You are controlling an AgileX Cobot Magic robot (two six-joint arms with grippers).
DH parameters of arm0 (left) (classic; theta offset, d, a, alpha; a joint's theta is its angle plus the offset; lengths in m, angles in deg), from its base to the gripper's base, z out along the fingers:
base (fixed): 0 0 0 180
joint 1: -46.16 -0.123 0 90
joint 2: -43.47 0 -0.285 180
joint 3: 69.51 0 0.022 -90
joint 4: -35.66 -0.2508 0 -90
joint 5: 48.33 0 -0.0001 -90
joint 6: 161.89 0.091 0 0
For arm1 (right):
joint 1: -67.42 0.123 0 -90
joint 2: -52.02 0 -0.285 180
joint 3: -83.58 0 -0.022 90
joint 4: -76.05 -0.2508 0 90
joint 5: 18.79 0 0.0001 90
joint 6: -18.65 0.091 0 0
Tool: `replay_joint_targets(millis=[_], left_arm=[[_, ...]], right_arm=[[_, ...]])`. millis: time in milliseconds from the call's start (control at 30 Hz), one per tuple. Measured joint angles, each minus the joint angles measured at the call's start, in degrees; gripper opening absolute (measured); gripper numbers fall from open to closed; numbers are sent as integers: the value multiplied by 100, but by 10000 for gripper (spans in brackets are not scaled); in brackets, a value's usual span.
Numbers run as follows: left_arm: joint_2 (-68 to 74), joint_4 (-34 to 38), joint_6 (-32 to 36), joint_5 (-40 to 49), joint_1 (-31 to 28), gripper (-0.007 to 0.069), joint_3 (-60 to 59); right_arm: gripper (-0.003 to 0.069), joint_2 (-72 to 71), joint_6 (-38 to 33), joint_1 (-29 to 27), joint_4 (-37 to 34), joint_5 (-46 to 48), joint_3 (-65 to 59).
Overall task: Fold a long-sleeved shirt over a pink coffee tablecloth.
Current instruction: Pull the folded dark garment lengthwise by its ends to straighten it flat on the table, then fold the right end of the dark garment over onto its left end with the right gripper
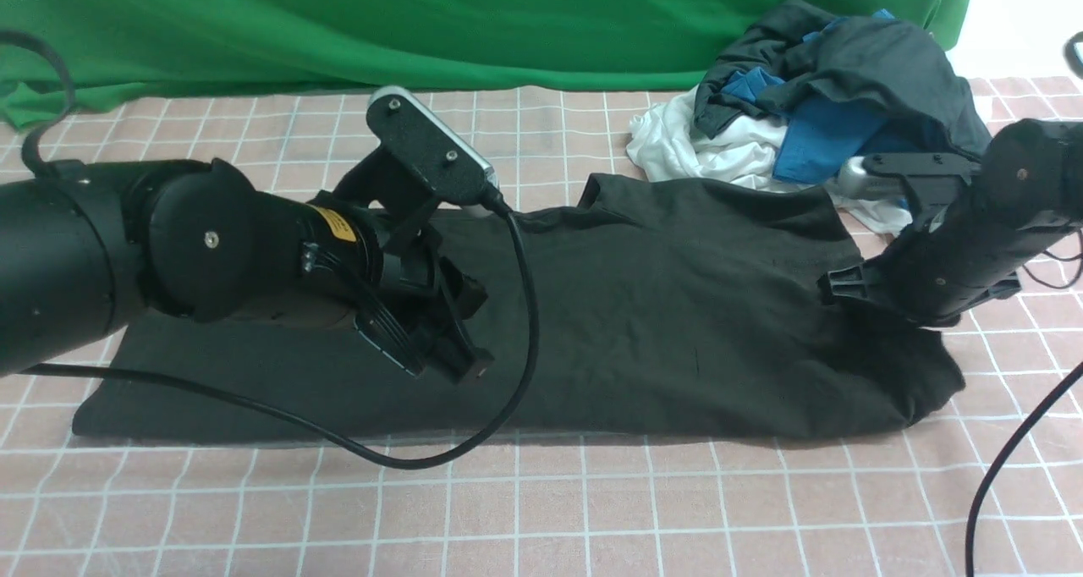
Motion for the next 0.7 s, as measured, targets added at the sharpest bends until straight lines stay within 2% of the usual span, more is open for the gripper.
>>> replay_joint_targets(millis=[67, 167, 333, 467, 700], left_arm=[[-77, -141, -19, 27, 0, 19, 0], [-307, -425, -238, 26, 0, 19, 0], [-858, -1002, -791, 176, 0, 19, 0], [-1244, -1257, -1083, 382, 0, 19, 0], [-1723, -1332, -1139, 557, 0, 19, 0]], right_arm=[[123, -22, -115, 11, -8, 6, 0], [124, -119, -115, 11, 76, 143, -5], [124, -773, -48, -221, 367, 1094, -123], [124, -1569, -43, -685, 529, 1684, -142], [124, -3013, 5, -1664, 929, 2497, -460]])
